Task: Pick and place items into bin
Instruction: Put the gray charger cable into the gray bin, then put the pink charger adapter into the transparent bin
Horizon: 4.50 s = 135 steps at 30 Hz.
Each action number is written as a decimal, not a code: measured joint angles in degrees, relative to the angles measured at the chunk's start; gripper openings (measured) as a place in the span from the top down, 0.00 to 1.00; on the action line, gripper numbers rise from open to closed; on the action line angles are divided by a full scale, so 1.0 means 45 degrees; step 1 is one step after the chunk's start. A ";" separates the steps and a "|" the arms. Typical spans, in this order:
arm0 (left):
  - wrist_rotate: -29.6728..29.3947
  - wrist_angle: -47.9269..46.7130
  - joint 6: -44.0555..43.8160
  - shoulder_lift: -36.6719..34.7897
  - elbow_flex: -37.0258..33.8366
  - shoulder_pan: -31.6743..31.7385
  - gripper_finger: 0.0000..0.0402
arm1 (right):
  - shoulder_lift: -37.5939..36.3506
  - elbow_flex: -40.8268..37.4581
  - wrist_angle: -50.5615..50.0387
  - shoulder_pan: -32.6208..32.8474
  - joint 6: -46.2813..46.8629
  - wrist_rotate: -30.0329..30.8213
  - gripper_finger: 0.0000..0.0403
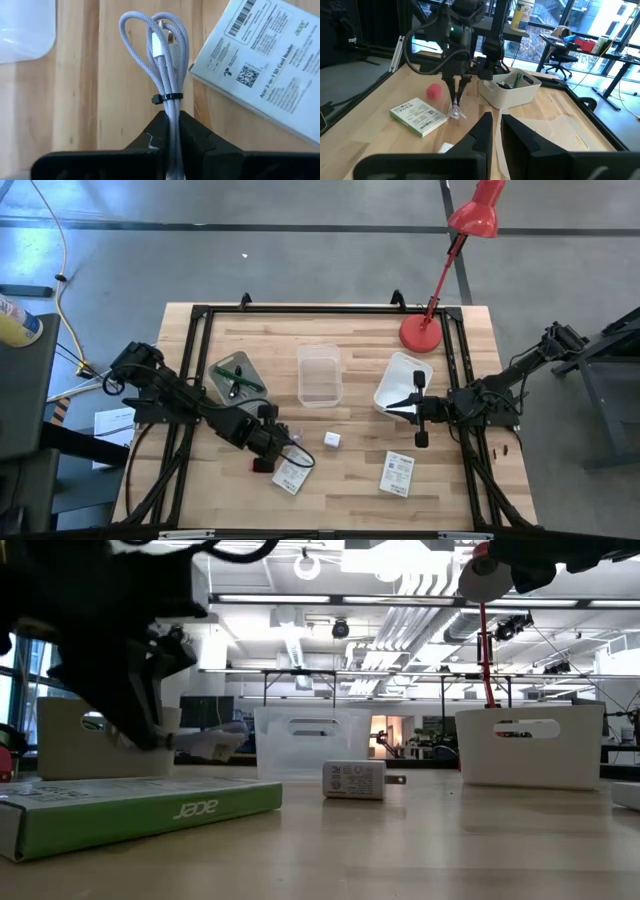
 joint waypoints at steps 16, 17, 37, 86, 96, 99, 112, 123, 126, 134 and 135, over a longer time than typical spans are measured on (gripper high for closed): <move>-0.2454 -0.9605 -0.0099 -0.0184 0.4029 -0.0005 0.99 | 0.0000 0.0005 0.0005 0.0000 0.0340 0.0000 0.92; -0.2622 -1.0039 -0.0147 -0.0257 0.4151 -0.0005 0.99 | 0.0000 0.0005 0.0005 0.0000 0.0342 0.0000 0.92; -0.3139 -1.2324 -0.1507 -0.2915 0.0956 0.0010 0.99 | 0.0000 0.0015 0.0003 -0.0010 0.0434 0.0000 0.95; -0.2046 -0.8846 0.2632 -0.3978 0.2064 -0.0085 0.56 | 0.1263 0.0010 0.0314 -0.0792 0.1225 -0.1801 0.95; -0.1026 -0.5819 0.1456 -0.3127 0.2058 -0.3719 0.61 | 0.2308 0.0010 0.0423 -0.0792 0.1332 -0.2288 0.96; -0.0961 -0.5747 0.0994 -0.2462 0.2058 -0.3839 0.59 | 0.2312 0.0010 0.0423 -0.0792 0.1332 -0.2288 0.96; 0.0954 -0.3885 0.0920 -0.0267 0.2043 -0.3204 0.48 | 0.2312 0.0010 0.0416 -0.0782 0.1420 -0.2712 0.95; 0.1011 -0.3579 -0.0586 0.0062 0.2043 -0.3172 0.45 | 0.2312 0.0010 0.0385 -0.0782 0.1459 -0.2846 0.96; 0.0918 -0.3786 -0.0912 0.0191 0.2052 -0.3167 0.44 | 0.2312 0.0010 0.0320 -0.0782 0.1462 -0.2848 0.96; 0.1006 -0.3994 -0.1211 0.1127 0.2043 -0.3167 0.38 | 0.2312 -0.0005 0.0000 -0.0782 0.1694 -0.2856 0.97; 0.1019 -0.3981 -0.1211 0.1185 0.2043 -0.3167 0.37 | 0.2312 -0.0005 0.0014 -0.0782 0.1692 -0.2856 0.97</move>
